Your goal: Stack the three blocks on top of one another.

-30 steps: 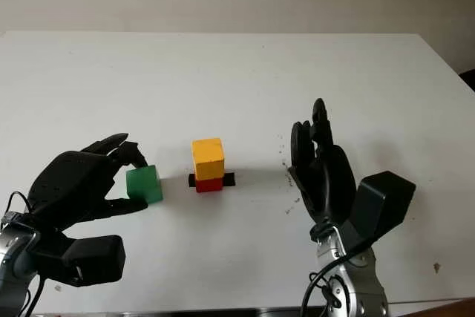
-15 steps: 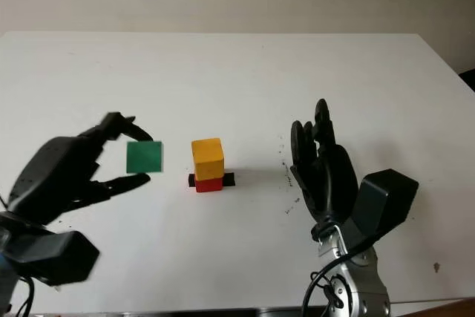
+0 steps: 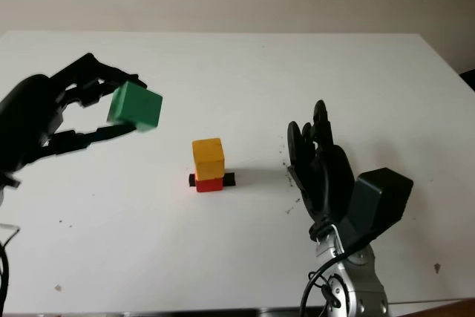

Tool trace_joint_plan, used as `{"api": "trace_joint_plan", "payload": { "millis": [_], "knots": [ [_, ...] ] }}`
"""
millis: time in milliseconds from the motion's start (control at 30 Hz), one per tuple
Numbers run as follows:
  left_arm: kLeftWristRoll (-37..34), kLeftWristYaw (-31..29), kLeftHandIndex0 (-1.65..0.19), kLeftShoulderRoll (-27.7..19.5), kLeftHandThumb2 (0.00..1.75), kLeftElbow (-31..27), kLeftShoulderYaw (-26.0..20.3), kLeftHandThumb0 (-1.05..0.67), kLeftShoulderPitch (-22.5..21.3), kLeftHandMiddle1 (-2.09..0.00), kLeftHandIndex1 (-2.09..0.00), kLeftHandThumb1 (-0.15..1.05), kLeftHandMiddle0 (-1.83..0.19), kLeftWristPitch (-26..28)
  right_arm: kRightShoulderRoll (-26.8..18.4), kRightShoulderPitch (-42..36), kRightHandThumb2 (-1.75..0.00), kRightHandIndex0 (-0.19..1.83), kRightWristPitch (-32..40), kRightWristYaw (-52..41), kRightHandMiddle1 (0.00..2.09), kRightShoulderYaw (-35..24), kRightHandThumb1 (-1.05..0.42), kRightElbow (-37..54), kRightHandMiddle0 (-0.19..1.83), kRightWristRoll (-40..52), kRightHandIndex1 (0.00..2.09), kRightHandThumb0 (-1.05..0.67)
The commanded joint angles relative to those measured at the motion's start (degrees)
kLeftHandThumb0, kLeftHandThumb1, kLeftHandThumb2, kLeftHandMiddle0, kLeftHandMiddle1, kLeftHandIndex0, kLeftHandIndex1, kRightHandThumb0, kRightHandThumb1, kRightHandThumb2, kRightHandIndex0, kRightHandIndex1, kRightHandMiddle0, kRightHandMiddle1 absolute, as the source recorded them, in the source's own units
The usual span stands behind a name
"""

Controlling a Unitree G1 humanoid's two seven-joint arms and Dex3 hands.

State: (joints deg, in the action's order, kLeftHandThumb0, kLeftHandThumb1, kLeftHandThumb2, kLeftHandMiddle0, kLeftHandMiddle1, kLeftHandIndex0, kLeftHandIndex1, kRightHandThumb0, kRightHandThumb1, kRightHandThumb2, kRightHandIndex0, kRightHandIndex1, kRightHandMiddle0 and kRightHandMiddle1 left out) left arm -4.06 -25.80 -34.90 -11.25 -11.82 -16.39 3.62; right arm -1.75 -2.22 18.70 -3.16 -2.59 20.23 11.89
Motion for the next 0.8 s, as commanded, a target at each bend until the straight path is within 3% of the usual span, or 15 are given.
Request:
{"api": "trace_joint_plan", "payload": {
  "millis": [0, 300, 767],
  "knots": [
    [-0.51, -0.9, -0.41, -1.0, 0.1, 0.85, 1.25, -0.45, -4.19, -0.04, -1.27, 1.05, -0.42, 2.97, -0.22, 0.66, -0.44, -0.19, -0.28, 0.01, 0.0, 0.14, -1.05, 0.16, -0.19, -0.37, 0.0, -0.59],
    [-3.05, -3.25, -0.35, 1.47, 0.1, 1.95, 5.78, -0.45, -11.68, -0.05, -1.39, 1.05, -0.32, 14.32, 0.1, 1.34, -0.42, -0.19, 1.29, 1.2, 0.0, 1.28, -1.05, 0.27, -0.19, -2.03, 0.0, -0.59],
    [-4.42, -2.39, -0.37, 6.66, 0.1, -1.14, 10.31, -0.49, -10.4, -0.05, -1.51, 1.05, -0.3, 22.57, 0.32, 1.31, -0.44, -0.19, 0.06, 0.85, 0.0, 1.86, -1.05, -0.45, -0.19, -2.64, 0.0, -0.56]
  ]
}}
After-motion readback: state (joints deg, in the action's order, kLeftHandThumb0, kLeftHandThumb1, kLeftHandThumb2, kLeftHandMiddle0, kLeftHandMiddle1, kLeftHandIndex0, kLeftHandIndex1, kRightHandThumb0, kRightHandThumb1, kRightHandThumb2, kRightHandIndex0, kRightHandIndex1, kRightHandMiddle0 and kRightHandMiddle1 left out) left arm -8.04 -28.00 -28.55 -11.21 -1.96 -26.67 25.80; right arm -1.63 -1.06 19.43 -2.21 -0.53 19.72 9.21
